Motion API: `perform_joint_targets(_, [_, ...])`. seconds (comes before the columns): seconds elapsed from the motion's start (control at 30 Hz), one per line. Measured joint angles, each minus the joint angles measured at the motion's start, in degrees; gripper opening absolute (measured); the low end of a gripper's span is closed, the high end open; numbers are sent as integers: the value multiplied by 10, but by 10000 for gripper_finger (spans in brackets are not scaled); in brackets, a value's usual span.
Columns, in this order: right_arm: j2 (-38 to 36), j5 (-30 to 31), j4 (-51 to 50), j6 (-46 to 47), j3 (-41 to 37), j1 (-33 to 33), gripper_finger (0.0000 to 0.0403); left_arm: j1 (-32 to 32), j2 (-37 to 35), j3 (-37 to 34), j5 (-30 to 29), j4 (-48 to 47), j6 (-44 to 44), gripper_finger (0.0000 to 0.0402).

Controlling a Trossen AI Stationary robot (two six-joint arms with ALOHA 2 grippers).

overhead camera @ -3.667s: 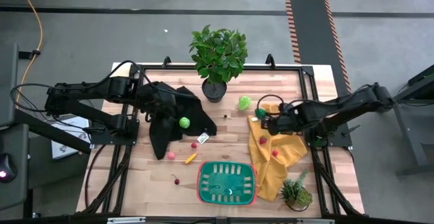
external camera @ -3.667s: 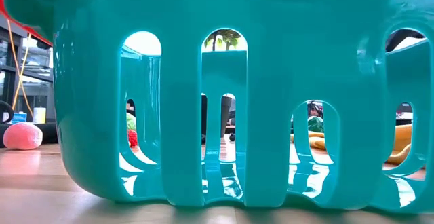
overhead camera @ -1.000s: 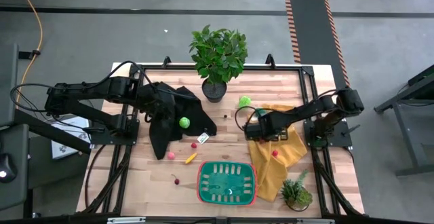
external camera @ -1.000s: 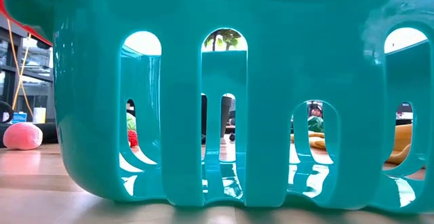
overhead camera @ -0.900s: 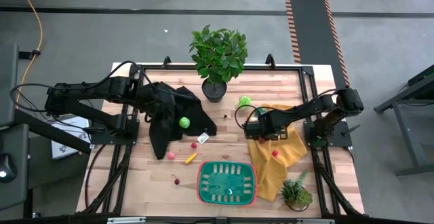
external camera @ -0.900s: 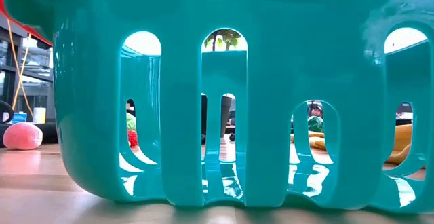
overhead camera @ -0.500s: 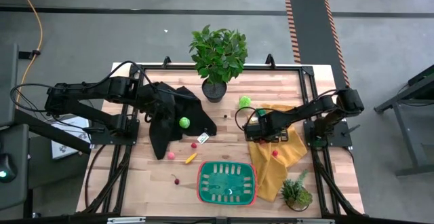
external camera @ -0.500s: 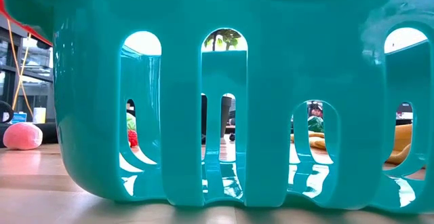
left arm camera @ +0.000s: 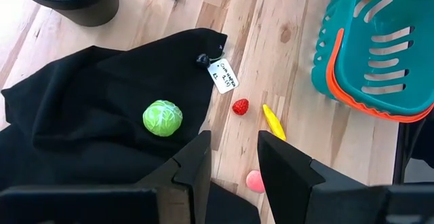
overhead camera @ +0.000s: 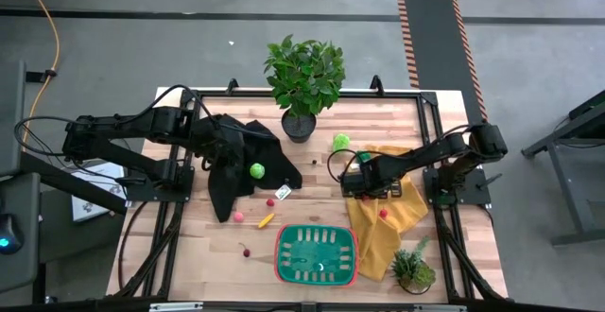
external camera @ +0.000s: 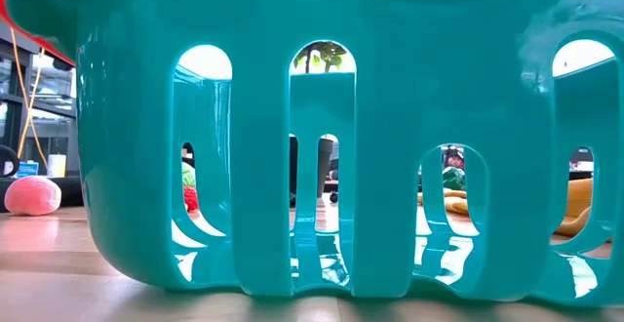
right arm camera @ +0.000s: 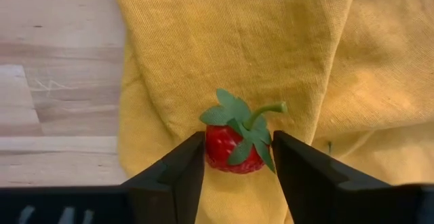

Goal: Pick and placing Produce into tupperware
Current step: Put the red strawberry into the blue bin

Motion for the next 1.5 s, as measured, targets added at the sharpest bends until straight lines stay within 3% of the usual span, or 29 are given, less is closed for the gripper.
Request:
perform_joint_targets(0.47, [0, 5, -5, -3, 6, 2, 129, 0, 0, 0, 0, -3, 0, 111])
perform_joint_targets(0.97, [-44, 83, -88, -44, 127, 41, 128, 0, 0, 0, 0, -3, 0, 111])
perform_joint_targets(1.5, [-47, 99, -70, -285, 278, 77, 128, 0, 0, 0, 0, -2, -11, 111])
